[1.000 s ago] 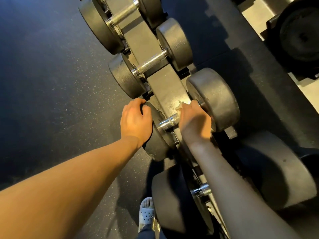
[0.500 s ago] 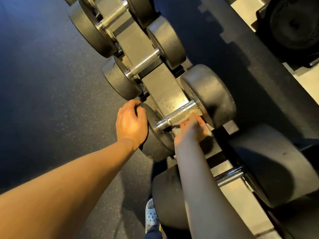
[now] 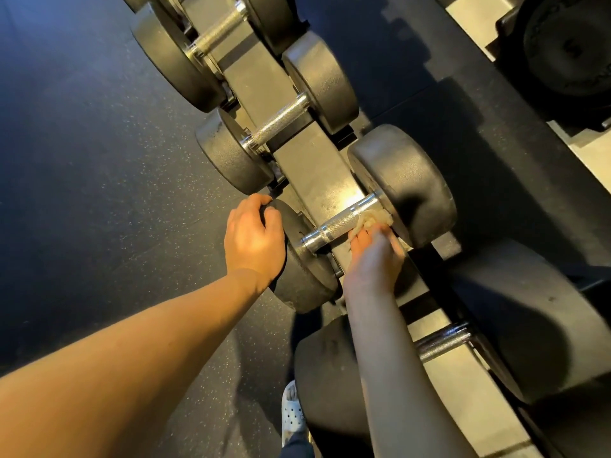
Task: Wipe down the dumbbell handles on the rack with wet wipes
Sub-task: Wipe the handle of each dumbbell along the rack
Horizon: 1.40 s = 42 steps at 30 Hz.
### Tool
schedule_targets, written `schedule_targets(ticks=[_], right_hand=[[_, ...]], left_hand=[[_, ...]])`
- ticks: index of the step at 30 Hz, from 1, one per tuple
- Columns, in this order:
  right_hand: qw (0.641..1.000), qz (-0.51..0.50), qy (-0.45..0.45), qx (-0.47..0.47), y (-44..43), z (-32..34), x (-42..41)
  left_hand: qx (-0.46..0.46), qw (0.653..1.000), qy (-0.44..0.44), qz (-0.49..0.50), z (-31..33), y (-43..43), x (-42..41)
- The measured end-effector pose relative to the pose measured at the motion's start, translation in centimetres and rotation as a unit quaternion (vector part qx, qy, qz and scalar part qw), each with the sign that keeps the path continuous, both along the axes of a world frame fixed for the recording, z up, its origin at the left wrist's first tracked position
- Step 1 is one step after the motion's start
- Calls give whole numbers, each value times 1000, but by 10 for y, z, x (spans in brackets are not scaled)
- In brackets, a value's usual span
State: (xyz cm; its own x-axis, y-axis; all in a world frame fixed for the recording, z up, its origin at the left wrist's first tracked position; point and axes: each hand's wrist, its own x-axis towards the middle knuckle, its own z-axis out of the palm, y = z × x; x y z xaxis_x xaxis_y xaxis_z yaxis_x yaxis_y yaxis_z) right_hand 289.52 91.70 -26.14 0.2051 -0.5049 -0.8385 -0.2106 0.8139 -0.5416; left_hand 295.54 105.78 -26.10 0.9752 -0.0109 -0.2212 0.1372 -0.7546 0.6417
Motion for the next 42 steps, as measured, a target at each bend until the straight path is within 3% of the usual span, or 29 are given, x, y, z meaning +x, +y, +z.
schedule_targets(ticks=[5, 11, 15, 20, 23, 26, 29, 32, 34, 36, 39, 40, 42], right_hand=[[978, -48, -156, 132, -17, -8, 24], [990, -16, -129, 44, -8, 4, 14], [998, 36, -30, -45, 5, 15, -2], [999, 21, 10, -43, 5, 22, 15], [993, 61, 22, -94, 12, 24, 7], [992, 73, 24, -96, 8, 29, -9], [993, 64, 21, -97, 1, 31, -9], [997, 26, 14, -67, -4, 25, 3], [998, 31, -5, -48, -3, 27, 9], [997, 65, -17, -39, -5, 32, 10], [984, 159, -1, -82, -12, 45, 5], [966, 222, 31, -129, -16, 51, 1], [891, 359, 97, -260, -24, 66, -9]], left_hand=[[3, 1000, -9, -8, 1, 1, 0], [10, 1000, -12, -8, 3, 0, 1], [16, 1000, -6, -10, 2, 0, 0], [13, 1000, -12, -15, 2, 0, 1], [18, 1000, -8, -16, 3, -1, 1], [87, 986, -55, -131, 11, 3, 10], [98, 931, -122, -329, 27, -6, 25], [16, 929, -27, -369, 42, -37, 26], [-80, 939, 113, -315, 42, -56, 23], [-141, 936, 202, -250, 32, -70, 25], [-89, 955, 167, -228, 17, -82, 34], [-91, 961, 158, -206, 13, -86, 37], [-93, 970, 143, -175, 7, -91, 41]])
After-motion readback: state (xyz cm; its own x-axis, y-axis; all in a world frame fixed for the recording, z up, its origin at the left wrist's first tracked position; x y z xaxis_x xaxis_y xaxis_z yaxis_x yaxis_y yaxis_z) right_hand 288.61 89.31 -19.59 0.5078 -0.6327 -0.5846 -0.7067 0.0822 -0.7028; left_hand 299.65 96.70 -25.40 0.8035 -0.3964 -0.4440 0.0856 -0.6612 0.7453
